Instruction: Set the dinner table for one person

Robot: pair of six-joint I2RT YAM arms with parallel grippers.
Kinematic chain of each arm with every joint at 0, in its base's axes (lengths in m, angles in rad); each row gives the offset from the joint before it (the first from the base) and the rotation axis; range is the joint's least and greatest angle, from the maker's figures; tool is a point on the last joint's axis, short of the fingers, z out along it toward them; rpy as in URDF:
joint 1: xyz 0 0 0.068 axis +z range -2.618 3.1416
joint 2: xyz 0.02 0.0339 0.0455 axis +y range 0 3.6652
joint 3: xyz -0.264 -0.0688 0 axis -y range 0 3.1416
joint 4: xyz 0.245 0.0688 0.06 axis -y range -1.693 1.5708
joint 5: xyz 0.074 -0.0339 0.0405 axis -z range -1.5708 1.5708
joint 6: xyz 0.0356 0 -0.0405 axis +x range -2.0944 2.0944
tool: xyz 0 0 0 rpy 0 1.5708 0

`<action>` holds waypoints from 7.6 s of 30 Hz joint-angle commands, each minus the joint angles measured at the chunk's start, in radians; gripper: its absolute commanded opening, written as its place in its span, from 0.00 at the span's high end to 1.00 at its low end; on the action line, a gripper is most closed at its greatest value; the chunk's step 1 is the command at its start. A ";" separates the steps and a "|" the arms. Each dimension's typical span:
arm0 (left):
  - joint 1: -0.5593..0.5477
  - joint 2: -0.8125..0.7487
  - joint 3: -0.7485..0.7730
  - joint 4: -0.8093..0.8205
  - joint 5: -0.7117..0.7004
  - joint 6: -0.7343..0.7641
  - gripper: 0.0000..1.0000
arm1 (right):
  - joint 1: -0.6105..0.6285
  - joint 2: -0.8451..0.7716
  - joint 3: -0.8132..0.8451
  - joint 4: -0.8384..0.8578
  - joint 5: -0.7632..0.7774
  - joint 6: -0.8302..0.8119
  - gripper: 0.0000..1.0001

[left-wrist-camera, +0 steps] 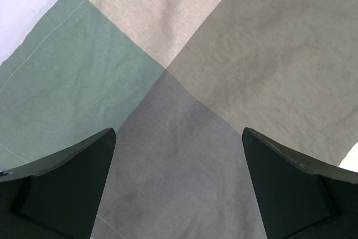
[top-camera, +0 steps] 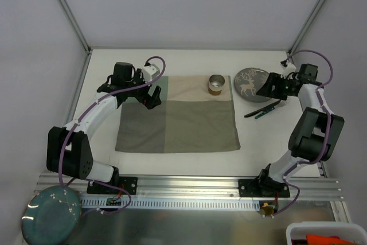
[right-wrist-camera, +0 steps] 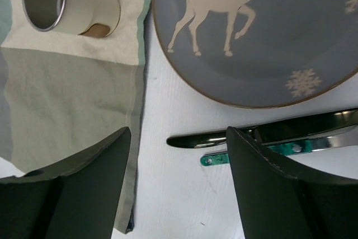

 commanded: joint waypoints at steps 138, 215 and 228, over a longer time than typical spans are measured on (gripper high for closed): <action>-0.386 0.595 1.173 -0.117 -0.438 -0.488 0.01 | 0.817 0.173 0.779 0.066 0.642 0.427 0.03; -0.702 0.452 0.464 1.206 -1.286 0.144 0.01 | 1.096 0.249 0.807 -0.070 1.516 0.815 0.03; -0.682 0.427 0.437 1.180 -1.295 0.149 0.01 | 1.095 0.312 0.891 -0.116 1.457 0.858 0.03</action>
